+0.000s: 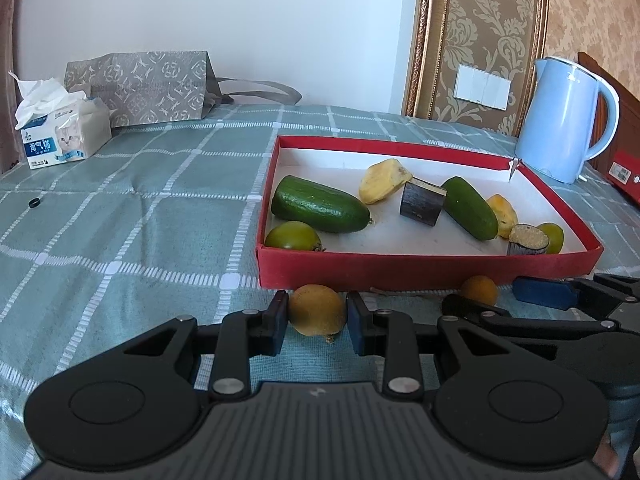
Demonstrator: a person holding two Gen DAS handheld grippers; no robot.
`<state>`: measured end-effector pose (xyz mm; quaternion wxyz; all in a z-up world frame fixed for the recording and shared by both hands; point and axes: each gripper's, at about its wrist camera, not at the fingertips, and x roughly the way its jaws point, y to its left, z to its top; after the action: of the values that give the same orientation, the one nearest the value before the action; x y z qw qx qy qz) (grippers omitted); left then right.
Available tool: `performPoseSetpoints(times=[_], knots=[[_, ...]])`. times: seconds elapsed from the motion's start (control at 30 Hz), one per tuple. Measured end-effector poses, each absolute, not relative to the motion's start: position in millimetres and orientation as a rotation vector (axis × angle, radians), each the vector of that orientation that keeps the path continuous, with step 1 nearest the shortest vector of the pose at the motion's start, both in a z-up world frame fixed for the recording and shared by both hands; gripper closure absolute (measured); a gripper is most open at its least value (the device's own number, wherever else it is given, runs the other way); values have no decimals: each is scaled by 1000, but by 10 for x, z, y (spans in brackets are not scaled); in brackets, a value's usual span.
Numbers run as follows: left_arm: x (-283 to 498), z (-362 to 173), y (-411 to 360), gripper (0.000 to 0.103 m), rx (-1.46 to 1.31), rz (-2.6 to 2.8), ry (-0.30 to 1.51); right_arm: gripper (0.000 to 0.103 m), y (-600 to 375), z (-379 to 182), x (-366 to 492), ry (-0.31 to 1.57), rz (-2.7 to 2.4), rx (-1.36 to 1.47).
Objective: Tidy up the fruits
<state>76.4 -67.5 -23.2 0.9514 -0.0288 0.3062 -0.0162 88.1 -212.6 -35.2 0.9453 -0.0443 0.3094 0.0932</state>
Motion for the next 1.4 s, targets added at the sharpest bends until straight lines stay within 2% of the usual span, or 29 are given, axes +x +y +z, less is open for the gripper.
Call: performPoseSetpoints(times=[0.27, 0.3, 0.4, 0.43, 0.7, 0.77, 0.8, 0.83, 1.23, 1.4], knots=[[755, -237, -692, 73, -43, -31, 619, 43, -2134, -351, 885, 630, 183, -70], [757, -238, -691, 73, -42, -32, 619, 40, -2121, -355, 888, 630, 176, -75], [762, -236, -679, 73, -48, -29, 619, 19, -2163, -367, 930, 648, 136, -54], [762, -236, -679, 73, -47, -29, 619, 16, -2199, -370, 952, 659, 135, -31], [764, -236, -658, 73, -55, -27, 620, 18, -2190, -379, 918, 652, 137, -42], [764, -236, -657, 73, -56, -28, 620, 23, -2172, -374, 903, 644, 141, -48], [763, -235, -656, 73, -58, -29, 620, 32, -2170, -367, 892, 639, 150, -51], [764, -234, -652, 73, -60, -30, 621, 35, -2168, -365, 890, 637, 156, -51], [752, -230, -661, 73, -65, -42, 624, 37, -2209, -355, 871, 636, 160, -26], [752, -228, -667, 73, -63, -47, 624, 35, -2274, -353, 880, 632, 170, 19]])
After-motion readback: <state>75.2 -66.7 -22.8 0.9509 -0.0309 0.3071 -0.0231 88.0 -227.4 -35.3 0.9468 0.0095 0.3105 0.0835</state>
